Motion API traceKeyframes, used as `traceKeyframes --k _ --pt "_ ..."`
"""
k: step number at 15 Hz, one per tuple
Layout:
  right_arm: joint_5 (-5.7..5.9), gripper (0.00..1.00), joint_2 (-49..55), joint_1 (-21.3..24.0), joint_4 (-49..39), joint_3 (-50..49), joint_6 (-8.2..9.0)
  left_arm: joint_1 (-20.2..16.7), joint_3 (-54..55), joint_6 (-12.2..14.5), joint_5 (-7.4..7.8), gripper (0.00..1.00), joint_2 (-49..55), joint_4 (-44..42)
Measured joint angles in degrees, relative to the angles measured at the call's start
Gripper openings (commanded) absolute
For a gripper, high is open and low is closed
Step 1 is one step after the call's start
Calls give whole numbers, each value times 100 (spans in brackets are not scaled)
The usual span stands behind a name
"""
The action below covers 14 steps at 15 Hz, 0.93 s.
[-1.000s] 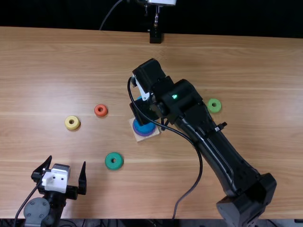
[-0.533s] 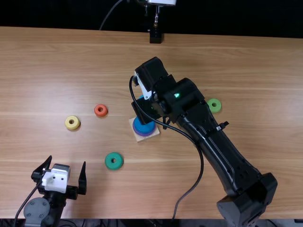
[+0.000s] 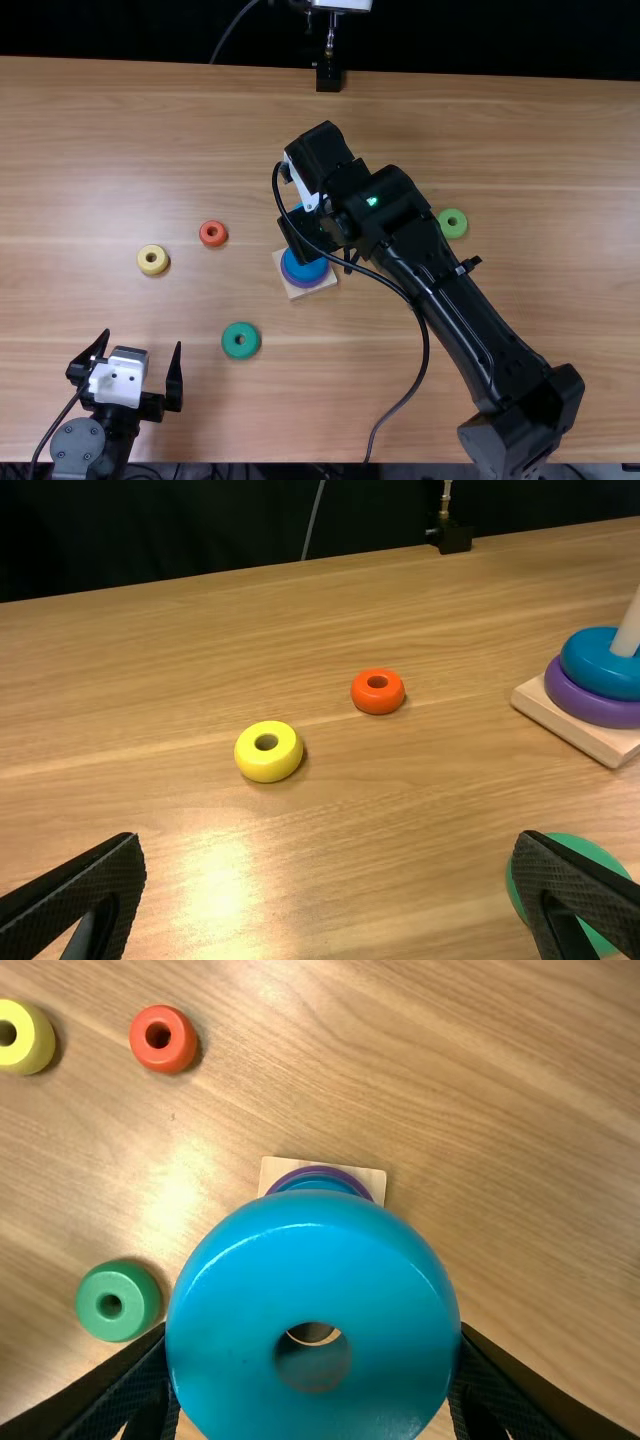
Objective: Build the Hanoi tower: stack the rings onto the peg from bottom to top in this color order: purple, dark blue, light blue, dark green, light green, yellow, orange.
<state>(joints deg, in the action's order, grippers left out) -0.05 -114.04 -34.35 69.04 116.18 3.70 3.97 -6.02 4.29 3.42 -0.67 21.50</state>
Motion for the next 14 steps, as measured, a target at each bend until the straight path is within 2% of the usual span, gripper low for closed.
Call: traceKeyframes --k 5,6,7,8,14 --pt "7 0 -2 0 -66 -472 0 0 0 0 0 100 0 0" --pt "11 16 -4 0 -63 -549 2 0 0 2 2 100 0 2" --pt "13 52 -7 0 -66 -564 13 -2 0 2 4 100 0 2" --pt "9 98 -7 0 -61 -564 15 0 0 0 2 100 0 -2" --pt "13 100 -7 -4 -48 -564 22 -2 0 0 2 100 0 2"
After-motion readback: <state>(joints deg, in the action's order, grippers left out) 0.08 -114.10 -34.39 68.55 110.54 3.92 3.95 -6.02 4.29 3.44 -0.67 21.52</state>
